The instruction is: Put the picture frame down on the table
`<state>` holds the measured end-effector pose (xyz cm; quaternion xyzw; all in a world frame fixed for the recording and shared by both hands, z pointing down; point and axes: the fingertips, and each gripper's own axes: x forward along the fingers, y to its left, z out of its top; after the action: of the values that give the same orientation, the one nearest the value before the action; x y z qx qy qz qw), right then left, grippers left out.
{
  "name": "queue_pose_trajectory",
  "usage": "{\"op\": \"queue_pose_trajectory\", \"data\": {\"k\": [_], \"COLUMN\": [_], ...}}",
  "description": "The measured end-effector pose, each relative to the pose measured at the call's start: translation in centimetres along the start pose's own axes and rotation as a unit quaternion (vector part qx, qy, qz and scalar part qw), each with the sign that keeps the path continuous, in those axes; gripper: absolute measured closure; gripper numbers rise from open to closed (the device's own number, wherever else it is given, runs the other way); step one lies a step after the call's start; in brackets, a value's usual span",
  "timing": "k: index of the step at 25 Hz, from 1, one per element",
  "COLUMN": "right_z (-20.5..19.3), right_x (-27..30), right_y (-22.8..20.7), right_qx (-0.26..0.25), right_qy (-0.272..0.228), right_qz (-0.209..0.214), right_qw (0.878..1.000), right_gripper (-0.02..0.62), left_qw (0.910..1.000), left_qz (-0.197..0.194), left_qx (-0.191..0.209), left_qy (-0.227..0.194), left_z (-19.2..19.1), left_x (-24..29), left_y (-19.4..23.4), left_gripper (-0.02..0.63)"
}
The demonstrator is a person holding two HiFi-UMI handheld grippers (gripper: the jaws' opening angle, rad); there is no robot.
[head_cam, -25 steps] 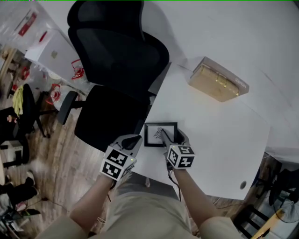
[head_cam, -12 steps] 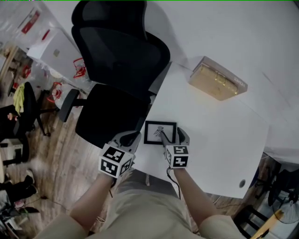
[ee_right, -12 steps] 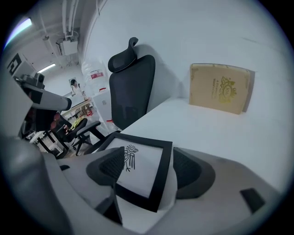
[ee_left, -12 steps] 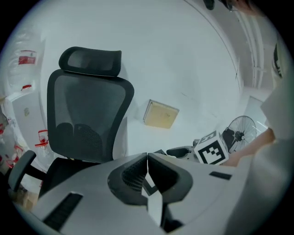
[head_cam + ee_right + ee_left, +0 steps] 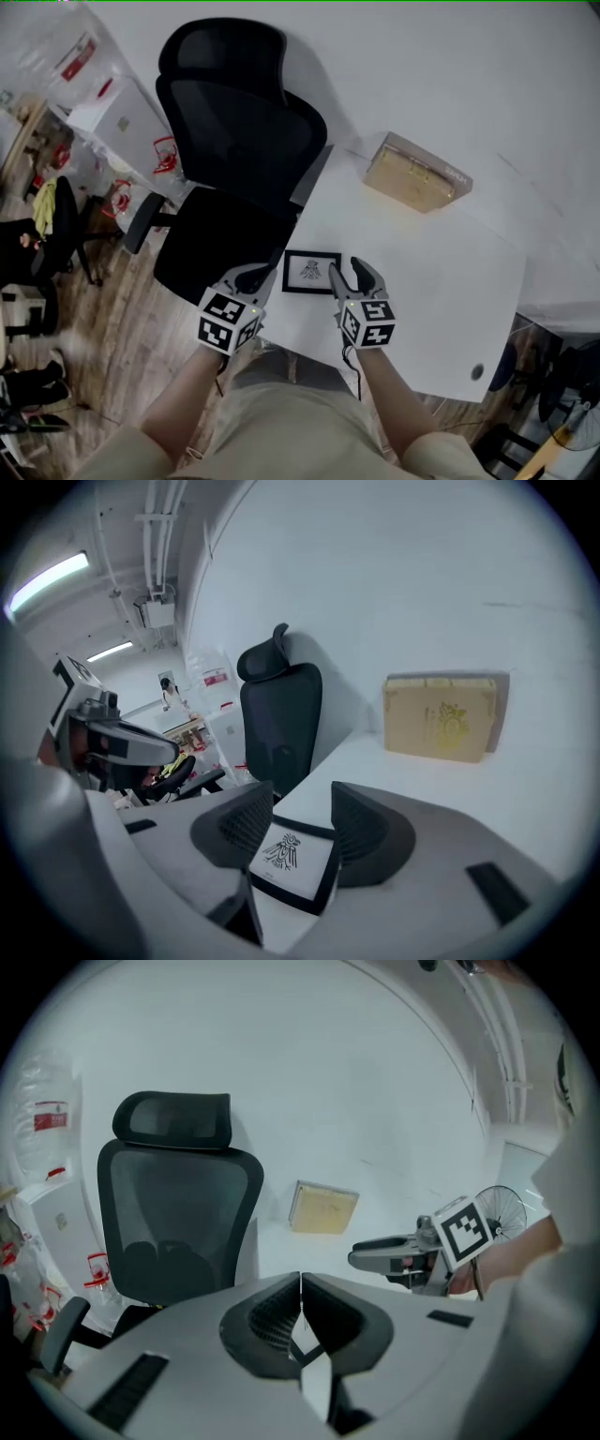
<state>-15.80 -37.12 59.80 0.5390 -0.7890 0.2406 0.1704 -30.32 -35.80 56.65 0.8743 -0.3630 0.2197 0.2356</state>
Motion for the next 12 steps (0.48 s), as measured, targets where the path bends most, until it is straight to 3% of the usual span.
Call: {"op": "queue_pose_trajectory", "data": {"k": [3, 12], "right_z": [3.0, 11.9], "right_x": [-2.2, -9.1], "right_y": [0.4, 2.3], "right_qx": [-0.013, -0.052], "right_qy": [-0.025, -0.113], "right_qz": [0.016, 0.048], "right_qw": [0.999, 0.991], "right_gripper": [0.443, 0.535], "left_qw": [0.9998, 0.9949], "left_qz": [0.009, 0.016], "left_qx": [0.012, 0.042], "left_qy": [-0.015, -0.09], "left_z": [1.8, 8.1], "left_x": [-1.0, -4.8], "left_y": [-0.3, -2.3], "left_gripper": [0.583, 0.583]}}
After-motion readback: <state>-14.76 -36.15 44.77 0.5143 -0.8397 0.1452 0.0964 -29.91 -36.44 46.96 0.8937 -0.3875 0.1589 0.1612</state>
